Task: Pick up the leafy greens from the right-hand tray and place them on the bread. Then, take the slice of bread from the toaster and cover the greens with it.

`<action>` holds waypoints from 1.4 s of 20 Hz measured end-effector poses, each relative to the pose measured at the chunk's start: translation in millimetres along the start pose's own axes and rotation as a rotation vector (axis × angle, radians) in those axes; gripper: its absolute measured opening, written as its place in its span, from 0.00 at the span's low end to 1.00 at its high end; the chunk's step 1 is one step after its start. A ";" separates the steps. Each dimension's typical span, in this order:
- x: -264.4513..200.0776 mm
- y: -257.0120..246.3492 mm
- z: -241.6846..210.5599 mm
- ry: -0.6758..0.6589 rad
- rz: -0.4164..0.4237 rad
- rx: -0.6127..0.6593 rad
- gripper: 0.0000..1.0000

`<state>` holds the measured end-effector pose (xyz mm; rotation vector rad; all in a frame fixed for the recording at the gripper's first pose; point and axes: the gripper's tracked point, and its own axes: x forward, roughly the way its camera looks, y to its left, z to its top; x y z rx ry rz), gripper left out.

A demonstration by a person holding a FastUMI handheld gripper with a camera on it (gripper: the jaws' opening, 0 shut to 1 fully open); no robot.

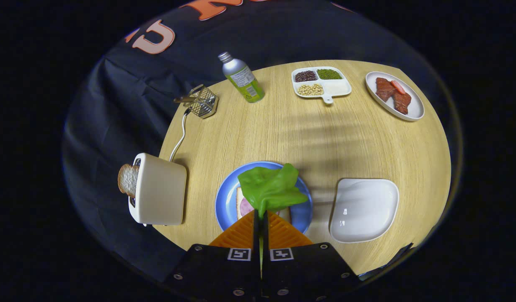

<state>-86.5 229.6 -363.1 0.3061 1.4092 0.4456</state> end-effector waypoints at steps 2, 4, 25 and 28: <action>6.5 12.6 -0.7 0.012 0.017 -0.004 0.02; 9.4 22.3 -3.0 0.018 0.033 -0.014 0.02; 53.4 0.8 -26.8 0.082 -0.109 -0.144 0.26; 51.4 -4.4 -28.5 0.082 -0.130 -0.153 0.51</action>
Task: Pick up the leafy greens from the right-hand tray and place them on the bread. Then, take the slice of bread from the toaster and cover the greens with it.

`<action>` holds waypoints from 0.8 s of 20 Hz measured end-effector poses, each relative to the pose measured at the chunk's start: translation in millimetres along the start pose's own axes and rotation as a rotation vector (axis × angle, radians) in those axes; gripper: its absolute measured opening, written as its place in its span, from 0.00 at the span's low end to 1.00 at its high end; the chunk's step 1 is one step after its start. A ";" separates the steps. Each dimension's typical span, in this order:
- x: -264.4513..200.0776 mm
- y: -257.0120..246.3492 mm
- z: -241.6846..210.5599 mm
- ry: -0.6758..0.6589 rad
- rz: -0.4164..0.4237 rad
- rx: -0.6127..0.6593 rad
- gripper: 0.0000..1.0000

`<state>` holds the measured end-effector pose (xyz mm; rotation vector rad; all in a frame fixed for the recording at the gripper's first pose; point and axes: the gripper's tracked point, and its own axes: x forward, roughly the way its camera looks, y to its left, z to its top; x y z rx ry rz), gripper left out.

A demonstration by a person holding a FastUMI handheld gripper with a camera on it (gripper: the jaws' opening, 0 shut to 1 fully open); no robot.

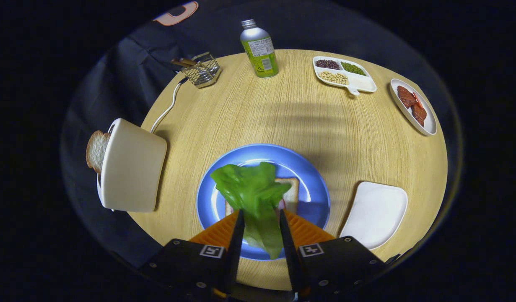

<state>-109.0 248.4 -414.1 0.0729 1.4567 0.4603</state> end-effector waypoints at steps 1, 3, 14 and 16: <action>-2.1 -1.6 0.0 -0.002 -0.008 0.001 0.56; -7.9 1.5 4.9 -0.020 0.000 0.007 0.65; -91.2 60.8 74.9 -0.176 0.061 0.023 0.88; -104.7 83.4 86.9 -0.185 0.079 0.010 0.90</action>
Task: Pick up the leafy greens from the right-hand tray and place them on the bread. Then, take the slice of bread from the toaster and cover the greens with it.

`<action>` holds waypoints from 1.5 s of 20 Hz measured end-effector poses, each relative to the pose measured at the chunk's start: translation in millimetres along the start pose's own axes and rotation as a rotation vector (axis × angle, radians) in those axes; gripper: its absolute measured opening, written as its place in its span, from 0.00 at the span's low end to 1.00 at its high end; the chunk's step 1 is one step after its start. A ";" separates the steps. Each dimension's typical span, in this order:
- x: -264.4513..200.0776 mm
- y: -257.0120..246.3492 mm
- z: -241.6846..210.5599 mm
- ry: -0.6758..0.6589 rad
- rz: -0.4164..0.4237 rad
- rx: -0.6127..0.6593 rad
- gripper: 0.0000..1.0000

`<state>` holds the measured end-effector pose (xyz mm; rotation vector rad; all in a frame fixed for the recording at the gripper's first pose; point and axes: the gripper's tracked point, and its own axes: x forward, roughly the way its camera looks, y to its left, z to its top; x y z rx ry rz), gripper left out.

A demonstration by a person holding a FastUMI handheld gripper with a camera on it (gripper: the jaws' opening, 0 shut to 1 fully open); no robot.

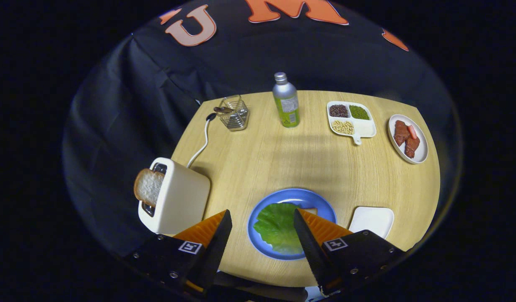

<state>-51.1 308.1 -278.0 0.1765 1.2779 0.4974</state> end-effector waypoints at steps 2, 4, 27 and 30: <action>-4.0 27.0 11.8 0.004 0.017 -0.015 0.92; -2.4 50.5 18.0 0.015 0.030 -0.032 0.94; 61.1 240.2 18.4 0.251 0.103 -0.125 0.95; 75.0 238.6 14.9 0.267 0.069 -0.134 0.94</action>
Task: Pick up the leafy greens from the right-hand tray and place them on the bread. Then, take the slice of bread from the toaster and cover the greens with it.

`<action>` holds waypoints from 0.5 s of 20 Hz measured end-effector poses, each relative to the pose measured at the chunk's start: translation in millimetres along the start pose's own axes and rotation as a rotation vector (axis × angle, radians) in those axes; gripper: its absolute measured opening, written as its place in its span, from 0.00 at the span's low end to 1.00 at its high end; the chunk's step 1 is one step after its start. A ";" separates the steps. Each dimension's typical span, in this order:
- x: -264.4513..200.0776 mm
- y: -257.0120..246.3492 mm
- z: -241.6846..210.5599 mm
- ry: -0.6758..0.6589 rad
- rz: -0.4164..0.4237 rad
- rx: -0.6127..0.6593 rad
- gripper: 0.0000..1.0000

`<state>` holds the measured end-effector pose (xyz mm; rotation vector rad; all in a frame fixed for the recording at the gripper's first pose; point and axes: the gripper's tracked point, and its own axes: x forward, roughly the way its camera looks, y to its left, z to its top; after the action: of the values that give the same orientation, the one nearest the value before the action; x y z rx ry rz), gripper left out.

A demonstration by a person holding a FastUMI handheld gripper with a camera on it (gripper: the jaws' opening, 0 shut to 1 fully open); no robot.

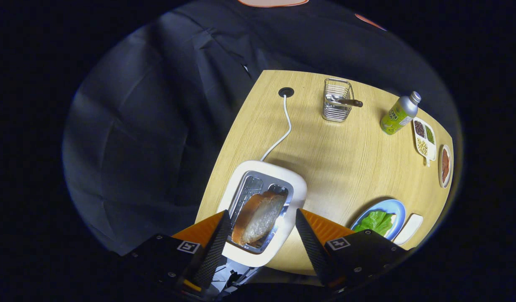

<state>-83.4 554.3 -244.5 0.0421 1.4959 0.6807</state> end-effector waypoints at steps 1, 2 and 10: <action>2.6 -3.0 0.5 0.005 -0.016 -0.005 0.93; 5.0 -6.1 -1.0 0.011 -0.035 -0.008 0.91; 16.3 -5.2 -14.0 0.080 -0.037 0.014 0.58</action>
<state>-95.4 551.9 -262.8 -0.0023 1.5748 0.6487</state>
